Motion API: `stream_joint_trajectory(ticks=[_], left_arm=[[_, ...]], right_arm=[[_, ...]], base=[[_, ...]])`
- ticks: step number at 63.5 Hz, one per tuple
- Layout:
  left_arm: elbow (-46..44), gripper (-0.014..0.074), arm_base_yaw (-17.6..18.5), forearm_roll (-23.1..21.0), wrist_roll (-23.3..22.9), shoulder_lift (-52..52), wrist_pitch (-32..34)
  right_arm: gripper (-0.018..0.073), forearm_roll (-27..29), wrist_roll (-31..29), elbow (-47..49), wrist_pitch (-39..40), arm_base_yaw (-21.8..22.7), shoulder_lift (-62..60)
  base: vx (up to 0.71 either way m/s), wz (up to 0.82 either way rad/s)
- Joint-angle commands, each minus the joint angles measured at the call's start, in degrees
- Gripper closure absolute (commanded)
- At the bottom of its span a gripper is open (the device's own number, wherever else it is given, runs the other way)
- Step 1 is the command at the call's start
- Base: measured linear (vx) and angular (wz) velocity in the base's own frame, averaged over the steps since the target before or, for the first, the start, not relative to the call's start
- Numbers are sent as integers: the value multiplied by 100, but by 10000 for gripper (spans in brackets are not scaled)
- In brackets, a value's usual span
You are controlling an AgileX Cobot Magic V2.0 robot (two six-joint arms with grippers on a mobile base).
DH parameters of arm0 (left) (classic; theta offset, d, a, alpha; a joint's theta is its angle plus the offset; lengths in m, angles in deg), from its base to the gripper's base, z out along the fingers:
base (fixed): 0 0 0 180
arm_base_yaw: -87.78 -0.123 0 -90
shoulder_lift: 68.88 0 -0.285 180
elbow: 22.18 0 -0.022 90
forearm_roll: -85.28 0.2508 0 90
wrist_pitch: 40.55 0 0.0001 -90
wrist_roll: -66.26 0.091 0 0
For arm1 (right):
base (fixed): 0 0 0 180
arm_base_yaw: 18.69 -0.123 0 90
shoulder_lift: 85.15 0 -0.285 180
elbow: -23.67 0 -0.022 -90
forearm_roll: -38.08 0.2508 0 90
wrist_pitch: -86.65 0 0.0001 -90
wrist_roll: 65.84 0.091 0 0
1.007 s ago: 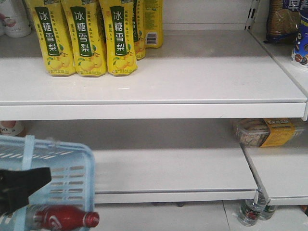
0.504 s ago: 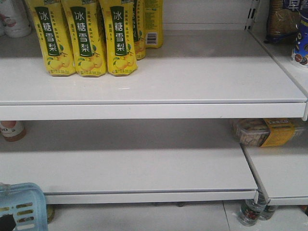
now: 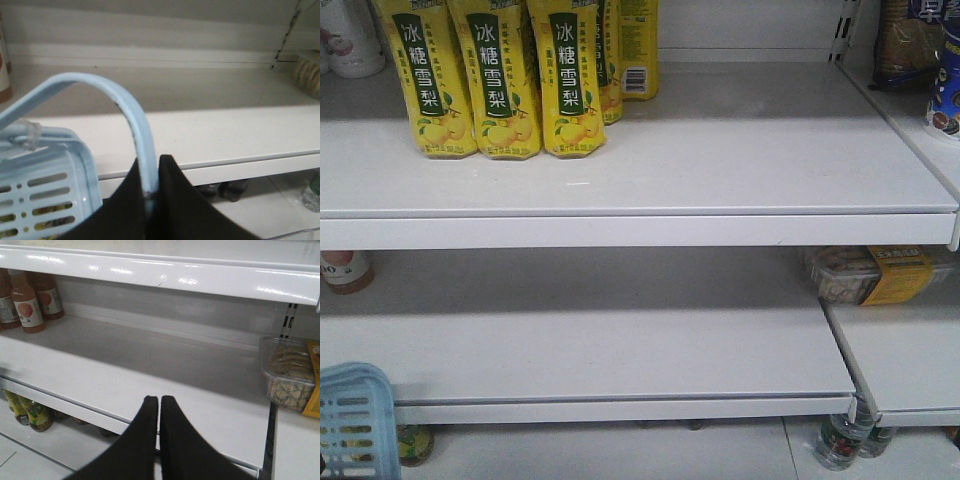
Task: Place coke in basket with both arms
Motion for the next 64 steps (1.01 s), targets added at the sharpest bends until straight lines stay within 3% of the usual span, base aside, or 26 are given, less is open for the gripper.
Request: stream_joint_trajectory(ticks=[1,31,42,51,59,64], left_arm=[[-1,603,-118,448,226,153,1041],[-1,603,-1762,265,208,166,1701],[-1,603,-1791,145,208,166,2159],[-1,603,-1787,106,208,166,2148],[-1,603,-1787,-244,353,166,2095],[-1,603,-1787,-638,685,166,2095]], right_arm=[[564,-99,-18,143,401,30,67],[564,-100,-18,143,401,30,67],[564,-100,-18,143,401,30,67],[564,-100,-18,143,385,30,67],[564,-100,-18,143,385,30,67],[564,-100,-18,143,385,30,67]], base=[[0,0],[0,0],[0,0],[0,0],[0,0],[0,0]])
